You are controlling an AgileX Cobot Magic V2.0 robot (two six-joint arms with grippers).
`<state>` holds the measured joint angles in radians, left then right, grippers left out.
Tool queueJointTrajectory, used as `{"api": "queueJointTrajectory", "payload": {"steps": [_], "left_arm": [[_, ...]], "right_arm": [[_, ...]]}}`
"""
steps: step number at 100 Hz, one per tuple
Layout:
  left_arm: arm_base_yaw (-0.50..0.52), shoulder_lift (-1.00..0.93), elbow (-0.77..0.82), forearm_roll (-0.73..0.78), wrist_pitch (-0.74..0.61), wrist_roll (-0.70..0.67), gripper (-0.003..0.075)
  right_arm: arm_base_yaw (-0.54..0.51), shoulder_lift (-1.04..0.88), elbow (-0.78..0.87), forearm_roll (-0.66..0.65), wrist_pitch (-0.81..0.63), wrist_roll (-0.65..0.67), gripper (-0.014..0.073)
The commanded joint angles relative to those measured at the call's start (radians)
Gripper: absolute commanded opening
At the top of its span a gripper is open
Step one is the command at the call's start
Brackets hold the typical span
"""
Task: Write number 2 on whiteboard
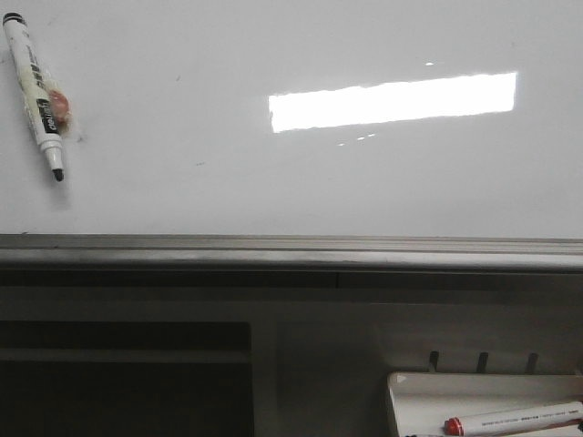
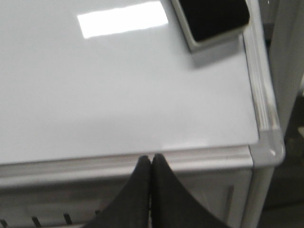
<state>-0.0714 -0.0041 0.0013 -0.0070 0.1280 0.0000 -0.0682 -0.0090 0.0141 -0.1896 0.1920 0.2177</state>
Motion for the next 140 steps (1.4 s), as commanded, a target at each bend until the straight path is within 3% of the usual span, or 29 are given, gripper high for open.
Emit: {"api": "queueJointTrajectory", "payload": {"steps": [1,42,71,94,107,129,140], "left_arm": [[0.003,-0.027,0.010,-0.019,-0.195,-0.007,-0.0020],[0.003,-0.027,0.010,-0.019,-0.244,-0.007,-0.0020],[0.003,-0.027,0.010,-0.020,-0.242,-0.007,-0.0020],[0.001,-0.027,0.004,-0.059,-0.240,-0.007,-0.0020],[0.001,-0.023,-0.086,-0.121,-0.179,-0.009,-0.0021],[0.001,0.126,-0.390,0.098,0.235,0.000,-0.0020],[0.001,0.230,-0.450,0.109,0.258,0.000,-0.0020]], "right_arm": [[-0.004,-0.020,0.026,-0.017,-0.170,-0.010,-0.0060],[-0.004,-0.020,0.026,-0.098,-0.255,-0.010,-0.0060],[-0.004,-0.020,0.024,-0.098,-0.491,-0.010,-0.0060],[-0.004,-0.020,0.024,-0.078,-0.496,0.018,-0.0060],[-0.004,-0.020,-0.029,0.040,-0.328,0.221,-0.0060],[-0.004,0.103,-0.253,0.010,0.106,0.229,-0.0060],[-0.004,0.229,-0.360,0.003,0.275,0.229,-0.0060]]}}
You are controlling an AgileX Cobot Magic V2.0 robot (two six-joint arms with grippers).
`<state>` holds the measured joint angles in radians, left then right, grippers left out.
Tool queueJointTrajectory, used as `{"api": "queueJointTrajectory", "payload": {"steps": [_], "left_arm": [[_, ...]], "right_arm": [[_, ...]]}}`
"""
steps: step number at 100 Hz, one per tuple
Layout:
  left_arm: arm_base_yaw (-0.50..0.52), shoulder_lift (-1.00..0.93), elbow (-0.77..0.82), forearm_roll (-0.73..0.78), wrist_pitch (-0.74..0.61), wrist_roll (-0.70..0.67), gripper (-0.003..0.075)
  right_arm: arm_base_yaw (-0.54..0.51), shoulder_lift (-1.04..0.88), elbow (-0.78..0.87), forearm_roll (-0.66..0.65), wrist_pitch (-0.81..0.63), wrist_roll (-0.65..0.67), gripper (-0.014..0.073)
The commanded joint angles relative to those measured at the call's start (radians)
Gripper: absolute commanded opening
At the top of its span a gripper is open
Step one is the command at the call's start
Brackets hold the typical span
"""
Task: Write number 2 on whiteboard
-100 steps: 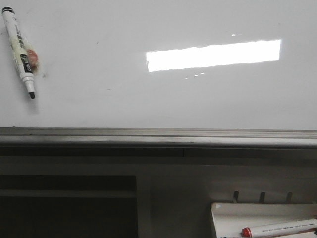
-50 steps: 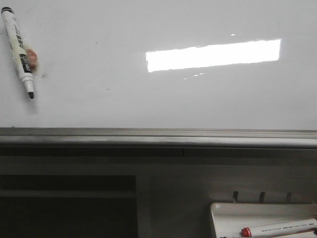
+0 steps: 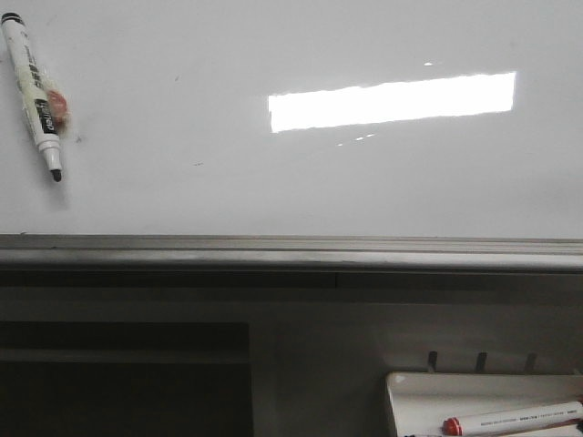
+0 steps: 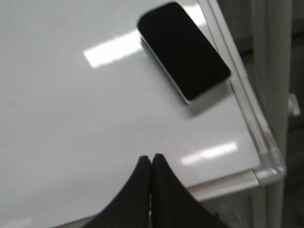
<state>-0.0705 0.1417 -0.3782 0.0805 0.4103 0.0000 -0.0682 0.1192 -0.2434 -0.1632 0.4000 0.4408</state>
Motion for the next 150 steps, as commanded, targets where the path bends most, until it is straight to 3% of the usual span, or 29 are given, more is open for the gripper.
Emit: {"api": "queueJointTrajectory", "payload": {"steps": [1,13,27,48,65,72,101,116,132,150], "left_arm": [[0.000,0.091,-0.073,0.022,-0.034,0.000,-0.0020],[0.000,0.180,-0.073,0.015,-0.168,0.000,-0.0020],[0.000,0.254,-0.073,-0.024,-0.277,0.000,0.0020],[0.000,0.332,-0.073,-0.071,-0.290,0.000,0.0185],[0.000,0.407,-0.073,-0.143,-0.292,0.000,0.0456],[0.000,0.434,-0.073,-0.215,-0.304,0.000,0.0512],[0.000,0.569,-0.073,-0.382,-0.580,0.000,0.0513],[-0.025,0.612,-0.073,-0.370,-0.573,0.000,0.0513],[-0.204,0.615,-0.073,-0.338,-0.595,0.000,0.0482],[-0.483,0.626,-0.073,-0.349,-0.650,0.000,0.0401]], "right_arm": [[-0.004,0.115,-0.107,-0.022,0.079,0.005,-0.0060],[-0.004,0.200,-0.164,0.019,0.105,0.005,-0.0060],[-0.004,0.219,-0.172,0.122,0.035,0.005,-0.0060],[-0.004,0.219,-0.172,0.175,0.003,0.005,-0.0060],[-0.004,0.219,-0.157,0.163,-0.013,0.005,-0.0060],[0.010,0.219,-0.142,0.163,0.004,0.005,-0.0060],[0.067,0.219,-0.066,0.148,-0.075,0.005,-0.0060],[0.067,0.219,-0.066,0.147,-0.055,-0.027,-0.0060],[0.069,0.219,-0.087,0.147,-0.069,-0.121,-0.0060],[0.069,0.219,-0.148,0.147,-0.111,-0.374,-0.0060]]}}
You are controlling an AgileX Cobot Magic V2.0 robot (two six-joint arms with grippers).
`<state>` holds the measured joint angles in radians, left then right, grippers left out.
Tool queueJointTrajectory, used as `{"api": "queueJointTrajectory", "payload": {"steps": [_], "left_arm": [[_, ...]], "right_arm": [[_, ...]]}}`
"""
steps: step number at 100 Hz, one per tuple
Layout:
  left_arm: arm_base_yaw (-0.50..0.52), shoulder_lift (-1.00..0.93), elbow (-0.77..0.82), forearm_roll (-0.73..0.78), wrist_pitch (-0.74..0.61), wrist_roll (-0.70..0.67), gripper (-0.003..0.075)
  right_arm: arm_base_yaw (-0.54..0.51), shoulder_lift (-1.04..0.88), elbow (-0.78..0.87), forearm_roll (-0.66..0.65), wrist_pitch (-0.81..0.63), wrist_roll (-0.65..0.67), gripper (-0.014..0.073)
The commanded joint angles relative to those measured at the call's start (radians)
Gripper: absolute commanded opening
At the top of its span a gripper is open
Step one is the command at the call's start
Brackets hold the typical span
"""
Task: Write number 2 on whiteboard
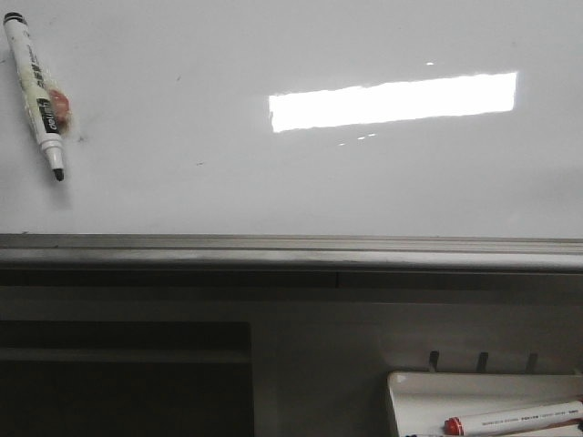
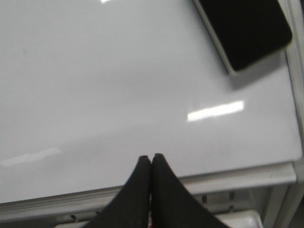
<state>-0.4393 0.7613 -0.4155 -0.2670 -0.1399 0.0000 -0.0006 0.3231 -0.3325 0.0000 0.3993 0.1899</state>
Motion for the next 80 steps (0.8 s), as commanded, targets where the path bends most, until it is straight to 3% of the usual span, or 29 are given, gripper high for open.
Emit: {"api": "queueJointTrajectory", "payload": {"steps": [1,19,54,80], "left_arm": [[-0.123,0.006,-0.035,-0.002,-0.102,0.000,0.0399],[-0.259,0.057,-0.035,-0.093,-0.217,0.000,0.0396],[-0.257,0.159,-0.035,-0.217,-0.147,0.000,0.0393],[-0.204,0.159,-0.010,-0.277,-0.089,0.000,0.0306]], "right_arm": [[0.002,0.016,-0.062,-0.017,-0.110,-0.130,-0.0060],[0.008,0.016,-0.114,-0.017,-0.143,-0.190,-0.0060],[0.050,0.016,-0.120,-0.017,-0.198,-0.190,-0.0060],[0.050,0.016,-0.120,-0.017,-0.198,-0.190,-0.0060]]}}
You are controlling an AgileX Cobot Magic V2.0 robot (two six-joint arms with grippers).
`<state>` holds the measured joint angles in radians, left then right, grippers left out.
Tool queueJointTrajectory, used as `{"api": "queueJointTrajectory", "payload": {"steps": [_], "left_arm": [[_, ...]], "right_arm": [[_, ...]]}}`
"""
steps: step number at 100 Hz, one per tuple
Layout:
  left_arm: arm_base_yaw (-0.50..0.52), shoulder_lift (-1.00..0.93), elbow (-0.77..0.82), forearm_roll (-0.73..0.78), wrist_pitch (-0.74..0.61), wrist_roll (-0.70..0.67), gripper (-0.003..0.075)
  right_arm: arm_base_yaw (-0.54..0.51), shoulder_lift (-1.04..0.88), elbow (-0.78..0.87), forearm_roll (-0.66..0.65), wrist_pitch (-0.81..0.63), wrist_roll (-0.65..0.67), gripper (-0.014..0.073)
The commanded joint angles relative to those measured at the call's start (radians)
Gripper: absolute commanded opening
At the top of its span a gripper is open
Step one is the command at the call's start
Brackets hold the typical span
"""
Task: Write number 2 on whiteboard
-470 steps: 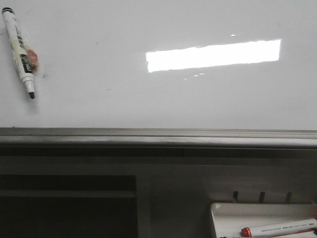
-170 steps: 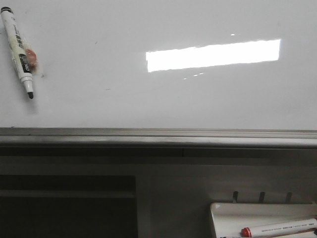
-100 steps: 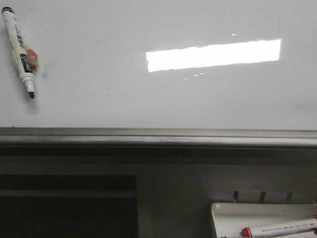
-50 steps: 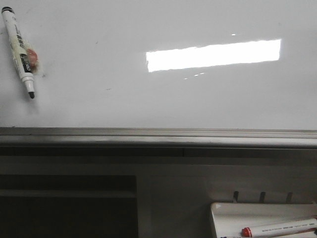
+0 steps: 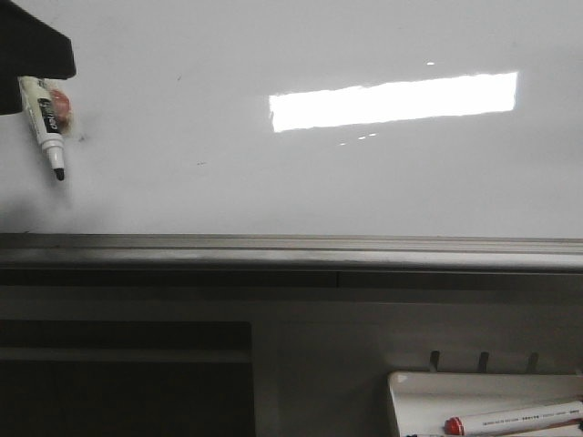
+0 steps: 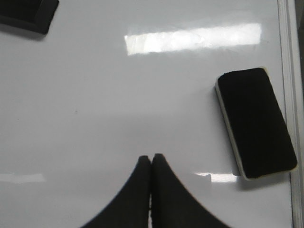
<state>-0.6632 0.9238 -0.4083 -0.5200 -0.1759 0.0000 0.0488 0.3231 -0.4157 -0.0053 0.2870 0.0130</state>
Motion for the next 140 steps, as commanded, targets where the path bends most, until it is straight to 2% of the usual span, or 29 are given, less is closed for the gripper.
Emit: {"api": "queueJointTrajectory", "payload": {"steps": [1,18,35,59,100,140], "left_arm": [[0.023,-0.003,-0.018,-0.029,-0.051,0.000,0.0304],[0.109,0.001,-0.018,-0.039,-0.013,0.000,0.0303],[0.111,0.060,-0.021,-0.016,-0.013,0.000,0.0309],[0.082,0.114,-0.021,0.006,-0.091,0.000,0.0447],[0.082,0.120,-0.021,0.006,-0.177,0.000,0.0441],[0.082,0.237,-0.079,0.006,-0.165,0.000,0.0438]], "right_arm": [[0.001,0.016,-0.037,-0.011,-0.085,-0.013,-0.0060],[0.001,0.016,-0.037,-0.011,-0.085,-0.013,-0.0060],[0.001,0.016,-0.037,-0.011,-0.085,-0.013,-0.0060],[0.001,0.016,-0.037,-0.011,-0.085,-0.013,-0.0060],[0.001,0.016,-0.037,-0.011,-0.085,-0.013,-0.0060],[0.001,0.016,-0.037,-0.011,-0.101,-0.013,-0.0060]]}}
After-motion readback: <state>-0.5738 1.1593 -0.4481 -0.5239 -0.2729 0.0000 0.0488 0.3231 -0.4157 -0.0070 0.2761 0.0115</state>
